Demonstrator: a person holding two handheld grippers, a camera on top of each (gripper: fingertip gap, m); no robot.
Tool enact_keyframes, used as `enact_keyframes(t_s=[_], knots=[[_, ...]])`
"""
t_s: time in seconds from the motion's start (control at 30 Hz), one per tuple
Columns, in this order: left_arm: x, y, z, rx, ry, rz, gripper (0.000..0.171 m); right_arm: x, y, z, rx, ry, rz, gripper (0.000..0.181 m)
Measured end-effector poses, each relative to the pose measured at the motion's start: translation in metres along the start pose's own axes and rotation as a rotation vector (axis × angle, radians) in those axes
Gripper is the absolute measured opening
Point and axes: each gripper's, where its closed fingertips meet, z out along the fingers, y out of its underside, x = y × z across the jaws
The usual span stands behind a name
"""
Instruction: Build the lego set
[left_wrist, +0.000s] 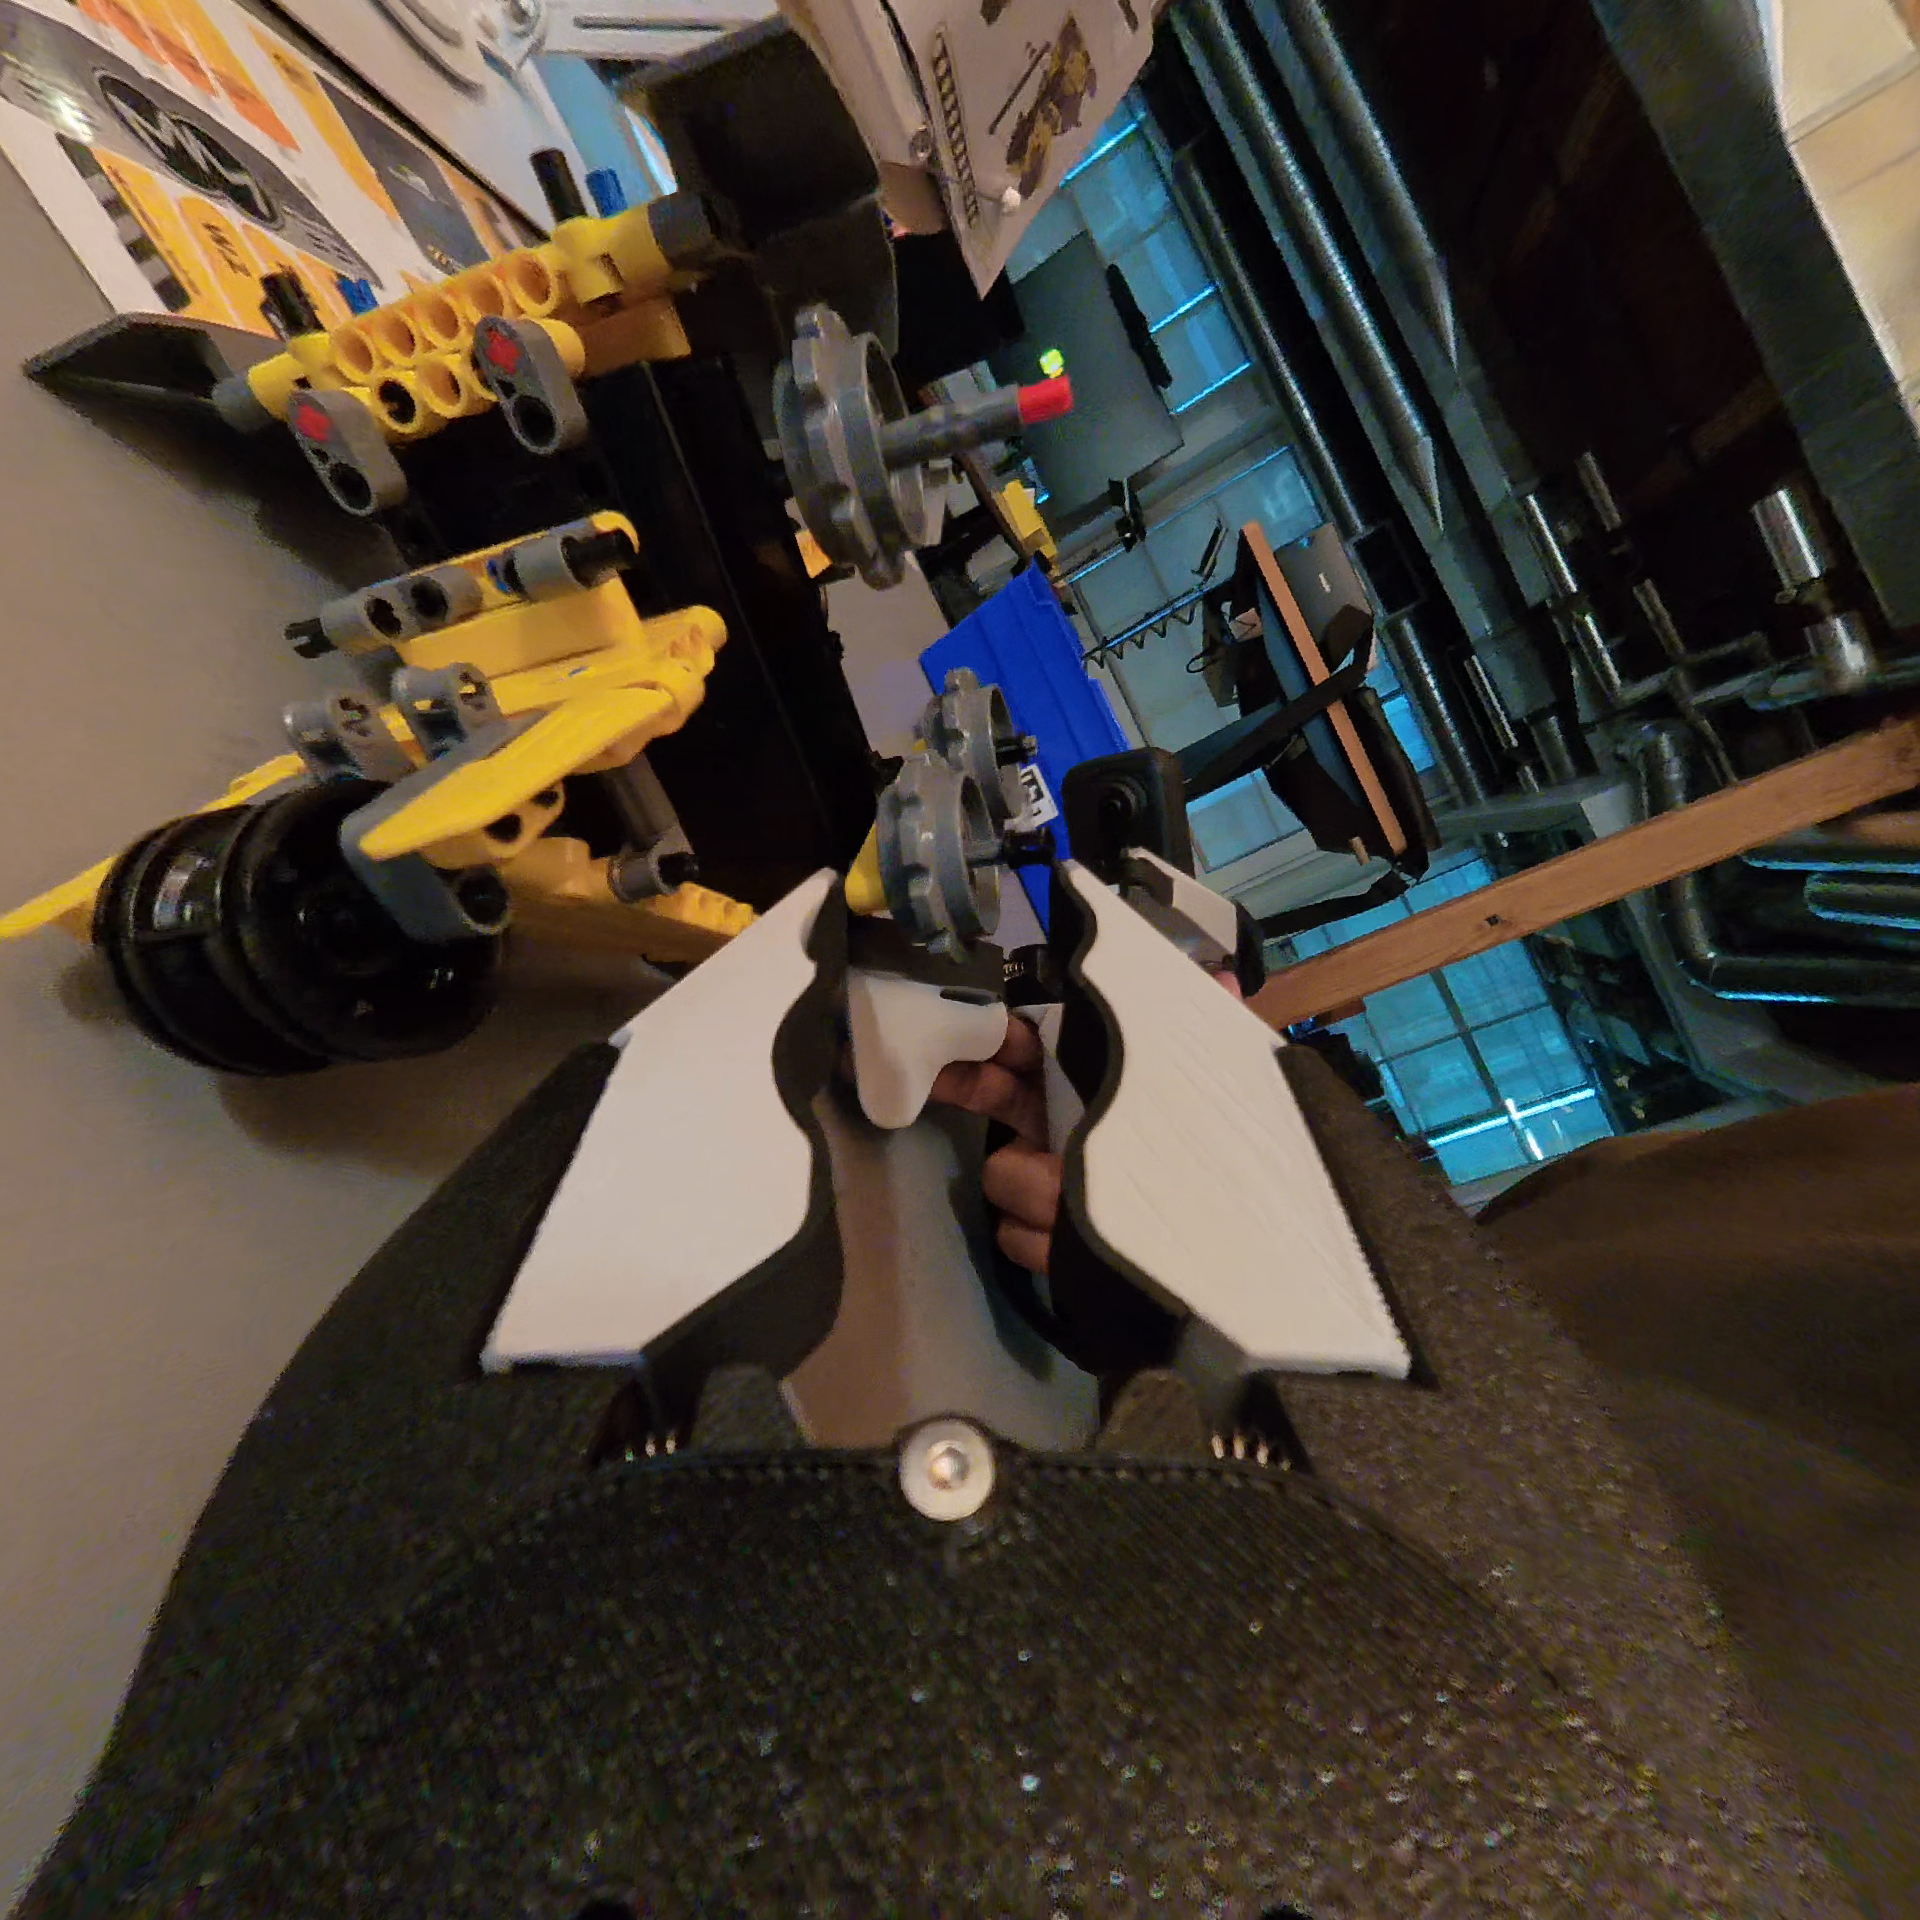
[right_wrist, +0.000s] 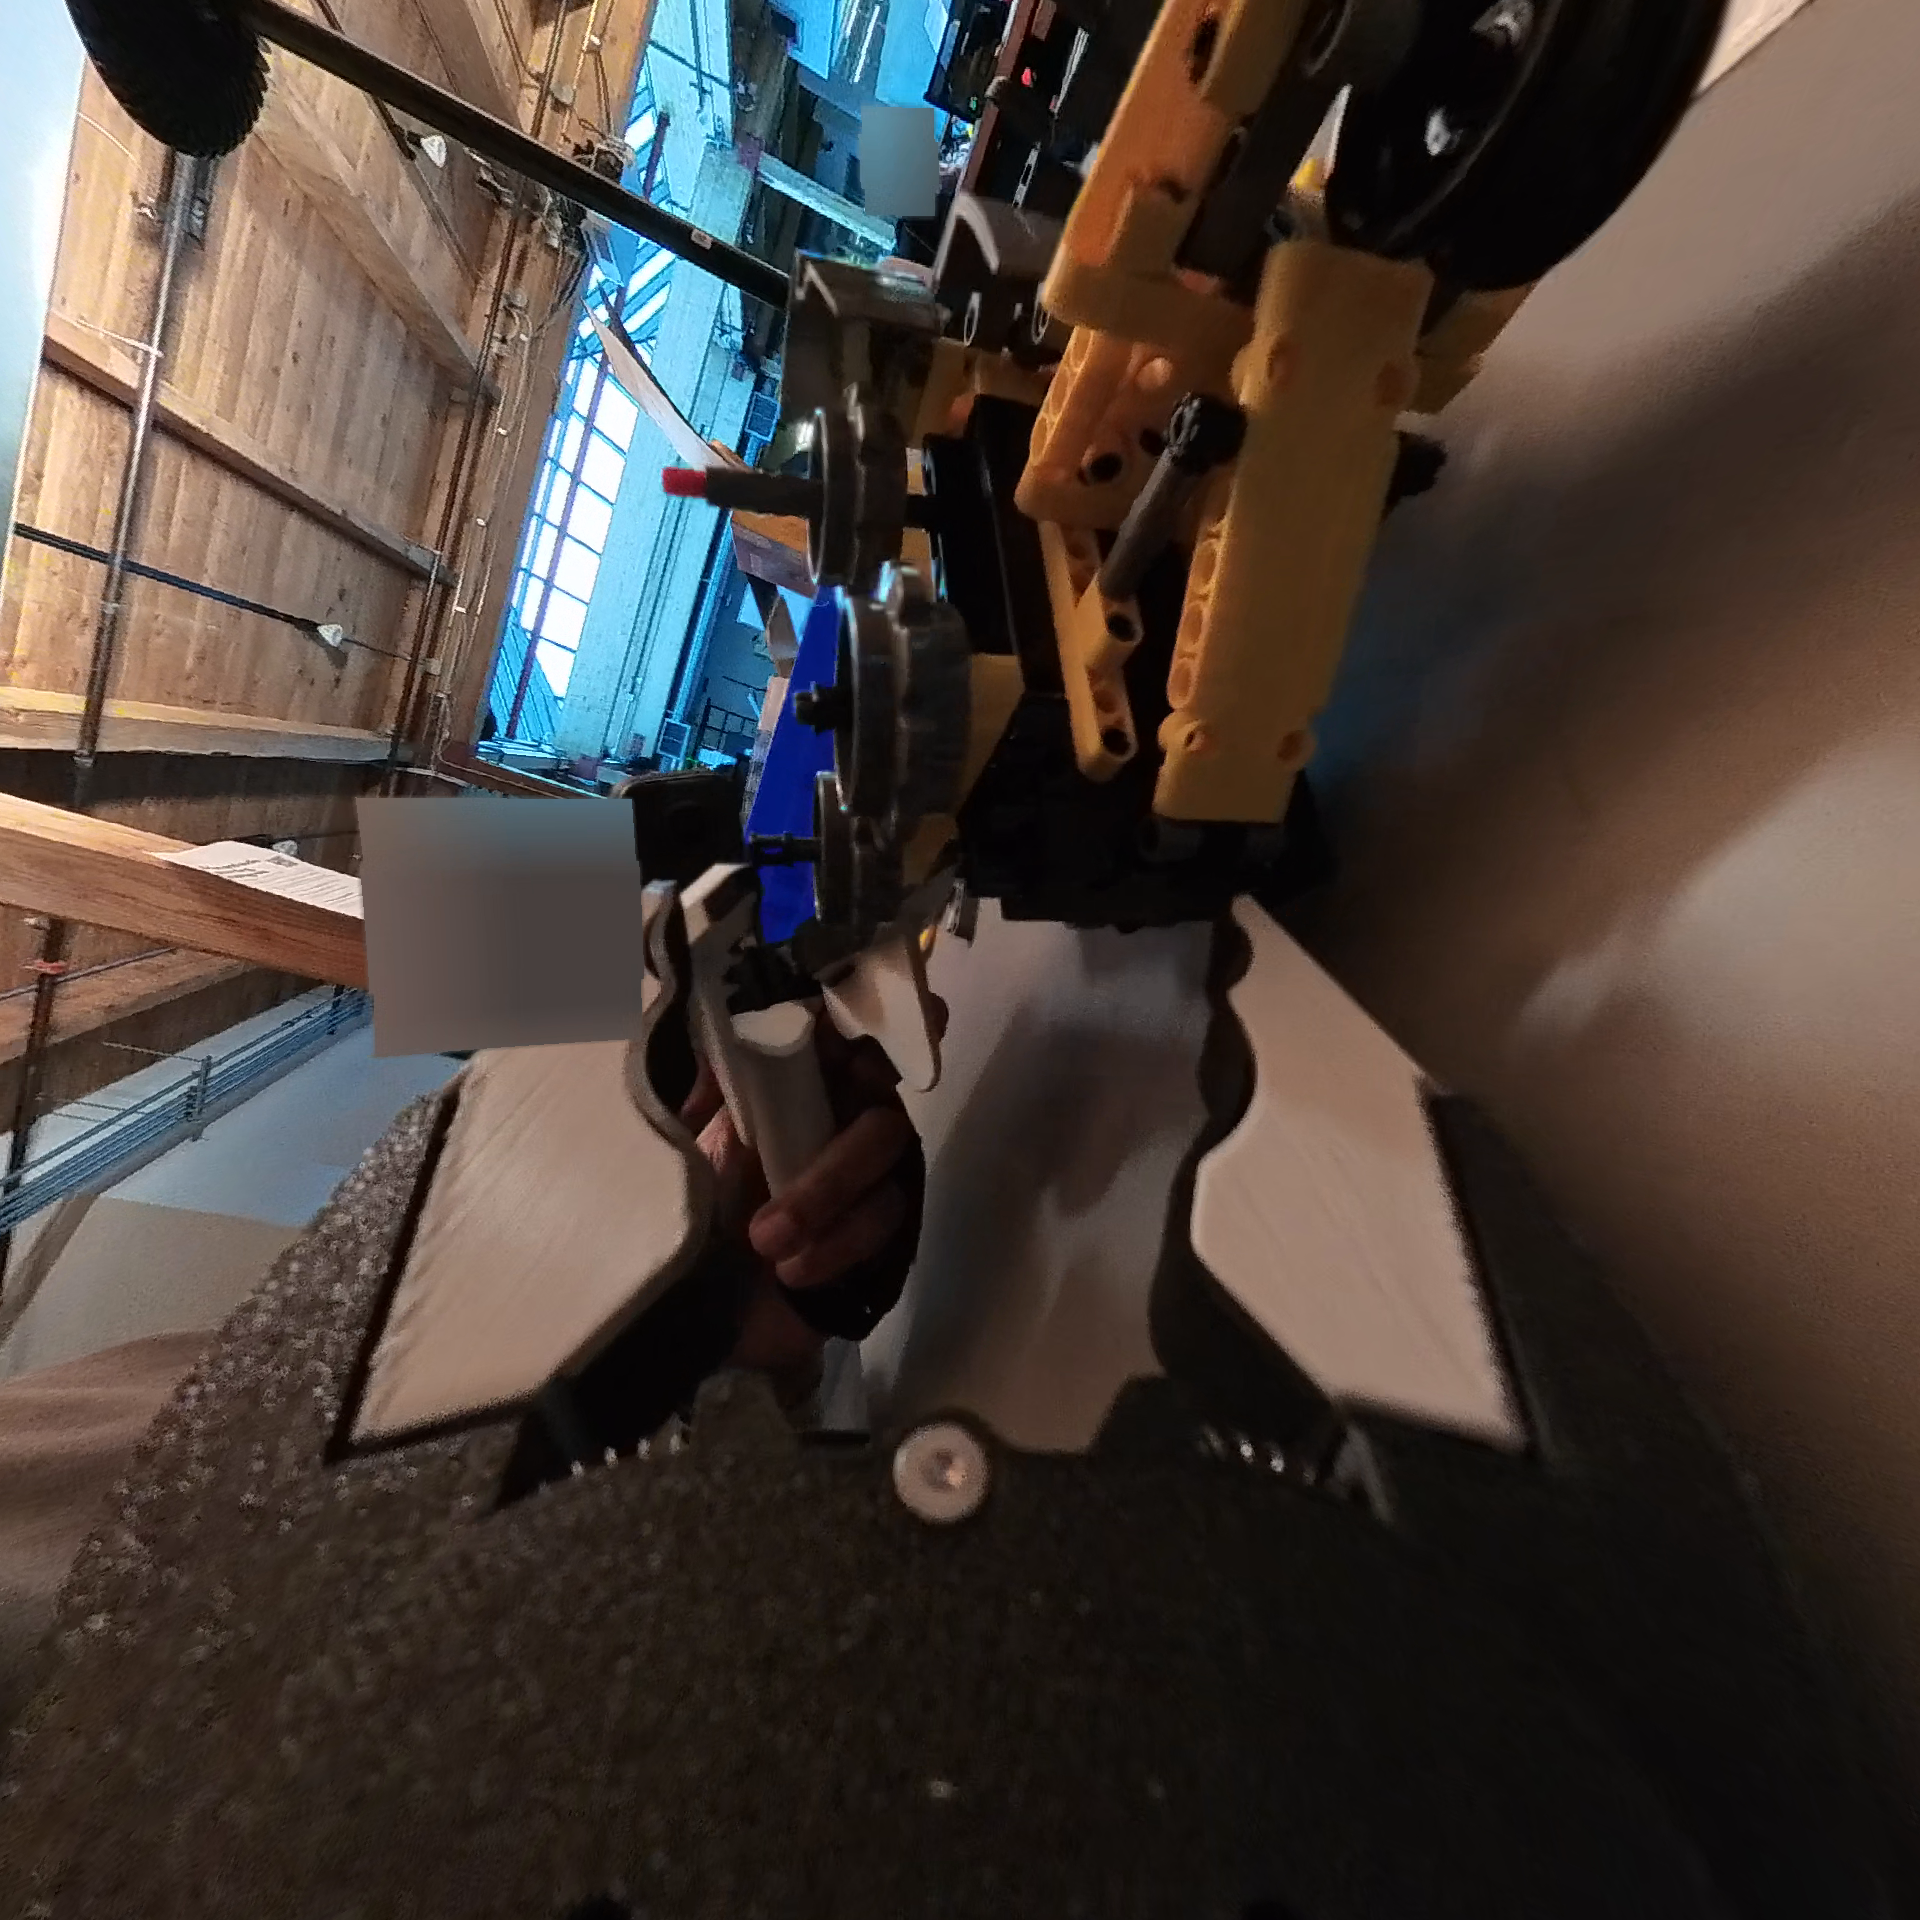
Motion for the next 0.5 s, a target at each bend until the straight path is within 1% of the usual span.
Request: enact_keyframes(t_s=[0.13,0.23,0.4,0.5], knots=[[-0.001,-0.001,0.0,0.013,0.02,-0.022,0.036,0.005,-0.002,0.0,0.008,-0.008,0.055,0.088],[-0.003,-0.003,-0.004,0.023,0.031,-0.044,0.04,0.005,-0.001,-0.001,0.003,-0.022,0.069,0.081],[-0.001,-0.012,-0.009,0.058,0.072,-0.087,0.052,0.005,0.008,-0.006,-0.042,-0.018,0.04,0.073],[-0.001,-0.012,-0.007,0.046,0.066,-0.094,0.052,0.009,0.007,-0.012,-0.032,0.015,-0.018,0.071]])
